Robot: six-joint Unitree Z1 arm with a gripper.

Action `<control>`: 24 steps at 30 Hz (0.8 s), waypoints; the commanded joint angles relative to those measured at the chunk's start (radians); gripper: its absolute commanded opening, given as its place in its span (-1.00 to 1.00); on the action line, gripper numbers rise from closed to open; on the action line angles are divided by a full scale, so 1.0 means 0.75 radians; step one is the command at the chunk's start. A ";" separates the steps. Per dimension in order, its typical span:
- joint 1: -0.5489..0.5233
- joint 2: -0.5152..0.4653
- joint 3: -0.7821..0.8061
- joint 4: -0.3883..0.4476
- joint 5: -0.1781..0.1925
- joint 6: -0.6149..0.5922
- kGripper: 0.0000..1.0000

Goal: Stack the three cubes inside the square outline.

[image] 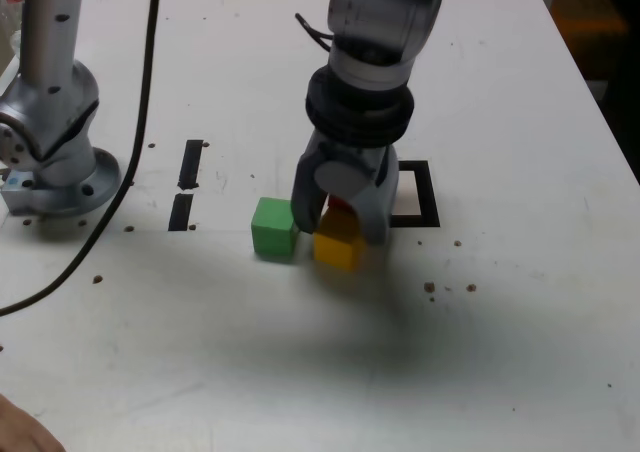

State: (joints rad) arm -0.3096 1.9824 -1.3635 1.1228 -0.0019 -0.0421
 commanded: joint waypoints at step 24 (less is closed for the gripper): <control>0.107 0.026 -0.133 0.054 0.184 0.024 -0.75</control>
State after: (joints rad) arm -0.2330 1.9947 -1.4536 1.1662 0.1420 -0.0275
